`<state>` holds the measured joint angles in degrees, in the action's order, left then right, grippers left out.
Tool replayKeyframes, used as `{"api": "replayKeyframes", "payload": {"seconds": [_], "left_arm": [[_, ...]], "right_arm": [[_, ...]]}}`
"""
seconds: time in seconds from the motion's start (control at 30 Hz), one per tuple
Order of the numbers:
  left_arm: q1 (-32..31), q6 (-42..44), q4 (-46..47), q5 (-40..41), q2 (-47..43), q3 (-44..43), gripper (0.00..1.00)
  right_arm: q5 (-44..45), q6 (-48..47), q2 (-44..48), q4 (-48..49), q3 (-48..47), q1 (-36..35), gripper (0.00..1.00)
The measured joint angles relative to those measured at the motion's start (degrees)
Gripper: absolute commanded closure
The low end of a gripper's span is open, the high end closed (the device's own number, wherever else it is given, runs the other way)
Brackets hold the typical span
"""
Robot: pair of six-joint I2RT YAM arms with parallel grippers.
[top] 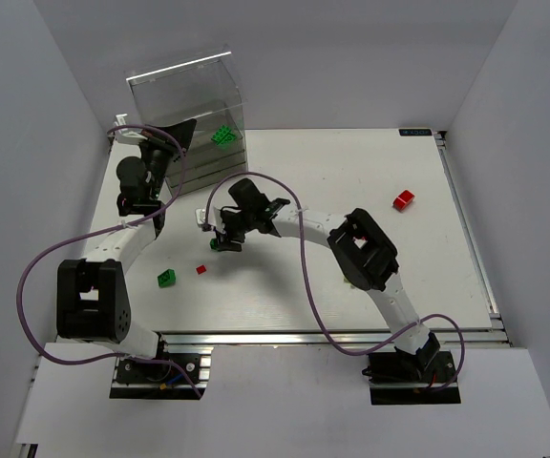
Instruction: Sort the legos into containers by color
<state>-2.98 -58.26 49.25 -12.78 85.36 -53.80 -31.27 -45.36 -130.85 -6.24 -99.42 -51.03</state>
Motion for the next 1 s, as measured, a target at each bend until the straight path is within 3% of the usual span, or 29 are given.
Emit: {"api": "replayKeyframes", "payload": {"seconds": [0.1,0.4,0.63,1.0], "left_arm": [[0.0,0.0,0.0,0.0,0.0,0.0,0.77],[0.4,0.0,0.0,-0.2,0.0,0.0,0.77],[0.5,0.0,0.0,-0.2,0.0,0.0,0.77],[0.5,0.0,0.0,-0.2,0.0,0.0,0.77]], "right_arm": [[0.0,0.1,0.0,0.0,0.3,-0.3,0.35],[1.4,1.5,-1.2,0.2,0.6,-1.3,0.54],[2.5,2.7,-1.6,1.2,0.6,-1.6,1.00],[1.3,8.1,2.0,0.4,-1.2,0.0,1.00]]}}
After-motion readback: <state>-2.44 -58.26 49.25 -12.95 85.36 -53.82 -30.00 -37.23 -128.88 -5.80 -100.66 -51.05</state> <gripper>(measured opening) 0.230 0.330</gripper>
